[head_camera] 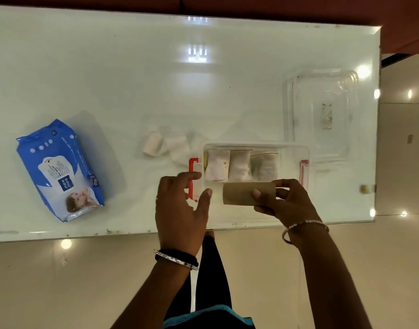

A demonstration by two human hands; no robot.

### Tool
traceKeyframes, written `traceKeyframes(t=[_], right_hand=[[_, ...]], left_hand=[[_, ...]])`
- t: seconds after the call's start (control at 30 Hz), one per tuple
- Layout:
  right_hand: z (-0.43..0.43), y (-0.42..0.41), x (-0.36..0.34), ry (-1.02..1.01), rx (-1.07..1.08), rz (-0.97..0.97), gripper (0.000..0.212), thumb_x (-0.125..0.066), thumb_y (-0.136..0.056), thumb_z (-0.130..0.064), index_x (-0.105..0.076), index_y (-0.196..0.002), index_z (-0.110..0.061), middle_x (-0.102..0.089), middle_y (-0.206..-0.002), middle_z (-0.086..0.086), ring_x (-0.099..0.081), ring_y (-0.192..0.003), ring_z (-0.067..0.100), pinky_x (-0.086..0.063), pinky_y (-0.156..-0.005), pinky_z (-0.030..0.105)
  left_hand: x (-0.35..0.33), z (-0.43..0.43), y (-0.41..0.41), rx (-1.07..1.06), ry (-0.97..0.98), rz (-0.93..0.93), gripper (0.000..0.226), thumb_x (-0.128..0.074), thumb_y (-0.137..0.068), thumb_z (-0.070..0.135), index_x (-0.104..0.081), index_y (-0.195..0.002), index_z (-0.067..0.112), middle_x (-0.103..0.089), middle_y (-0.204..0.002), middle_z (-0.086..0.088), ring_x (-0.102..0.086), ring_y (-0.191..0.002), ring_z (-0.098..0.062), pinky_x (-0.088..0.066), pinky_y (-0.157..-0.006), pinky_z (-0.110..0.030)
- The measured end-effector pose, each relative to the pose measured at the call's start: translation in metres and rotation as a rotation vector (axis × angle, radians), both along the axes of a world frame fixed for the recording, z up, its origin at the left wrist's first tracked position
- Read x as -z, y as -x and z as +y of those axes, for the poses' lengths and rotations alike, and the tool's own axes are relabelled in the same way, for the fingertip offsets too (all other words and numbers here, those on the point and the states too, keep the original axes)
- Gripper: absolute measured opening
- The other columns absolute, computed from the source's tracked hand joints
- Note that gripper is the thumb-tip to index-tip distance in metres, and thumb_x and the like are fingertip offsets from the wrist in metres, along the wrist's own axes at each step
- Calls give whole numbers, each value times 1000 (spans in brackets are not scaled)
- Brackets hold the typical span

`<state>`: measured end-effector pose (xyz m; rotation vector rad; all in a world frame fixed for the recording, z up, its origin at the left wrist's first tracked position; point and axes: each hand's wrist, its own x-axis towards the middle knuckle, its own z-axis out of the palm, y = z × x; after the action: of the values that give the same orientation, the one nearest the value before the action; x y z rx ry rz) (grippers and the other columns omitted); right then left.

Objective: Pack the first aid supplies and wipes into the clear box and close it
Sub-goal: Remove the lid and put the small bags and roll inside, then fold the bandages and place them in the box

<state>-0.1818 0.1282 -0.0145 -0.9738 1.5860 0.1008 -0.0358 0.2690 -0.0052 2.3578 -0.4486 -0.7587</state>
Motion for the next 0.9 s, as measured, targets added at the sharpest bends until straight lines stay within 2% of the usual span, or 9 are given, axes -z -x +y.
traceKeyframes(t=[0.13,0.23,0.33,0.4,0.47,0.53,0.67,0.8,0.9], right_hand=[[3,-13,21,-30,-82,71,42,-87,-70,-10,-59,-99,0,-71,-100,20,-75,-74,33,-61,-82,49],[7,-21,33,4,-94,132,24,-87,-71,-16,-71,-81,-2,-75,-86,17,-76,-72,34,-59,-86,50],[13,-31,43,23,-173,234,32,-87,-71,-29,-68,-70,-2,-74,-70,9,-76,-71,29,-58,-88,46],[16,-37,49,80,-309,352,43,-83,-72,-39,-70,-72,2,-75,-69,12,-75,-77,29,-57,-86,43],[17,-42,52,138,-385,442,50,-80,-73,-47,-72,-81,1,-76,-79,15,-72,-82,31,-55,-76,34],[17,-44,51,166,-418,480,51,-78,-72,-52,-70,-84,-4,-74,-86,14,-69,-86,33,-45,-68,29],[19,-41,46,204,-512,556,51,-73,-75,-58,-70,-88,-9,-72,-92,13,-67,-90,34,-41,-68,29],[31,-38,29,446,-528,554,32,-68,-85,-44,-69,-100,-16,-73,-98,2,-66,-96,26,-46,-77,32],[37,-44,16,677,-427,429,13,-69,-86,-33,-68,-90,-20,-72,-82,-7,-68,-74,15,-43,-66,25]], left_hand=[[9,11,-6,-18,-2,108,48,-77,-78,15,-58,-120,28,-59,-108,3,-62,-83,-10,-53,-64,-18],[13,14,-8,-54,32,219,45,-75,-80,13,-56,-117,33,-66,-92,11,-67,-78,-5,-60,-72,-37],[17,17,-10,-84,68,278,44,-74,-80,11,-58,-112,37,-67,-82,13,-66,-72,-1,-61,-71,-40],[19,19,-11,-98,87,326,44,-74,-80,12,-57,-110,40,-68,-81,11,-66,-72,0,-61,-69,-38],[22,21,-13,-98,101,363,44,-75,-80,12,-57,-109,40,-68,-82,10,-67,-72,-3,-62,-65,-35],[24,21,-16,-105,127,404,43,-76,-79,12,-58,-108,38,-68,-83,7,-68,-72,-8,-62,-59,-30],[27,23,-24,-113,139,513,41,-79,-77,15,-60,-111,31,-68,-88,5,-70,-75,-9,-61,-57,-27],[29,23,-40,-170,163,596,26,-75,-81,30,-66,-104,25,-71,-82,4,-71,-76,-15,-62,-57,-34],[38,21,-65,-286,169,396,13,-71,-84,29,-69,-94,21,-72,-85,2,-71,-78,-20,-62,-60,-38]])
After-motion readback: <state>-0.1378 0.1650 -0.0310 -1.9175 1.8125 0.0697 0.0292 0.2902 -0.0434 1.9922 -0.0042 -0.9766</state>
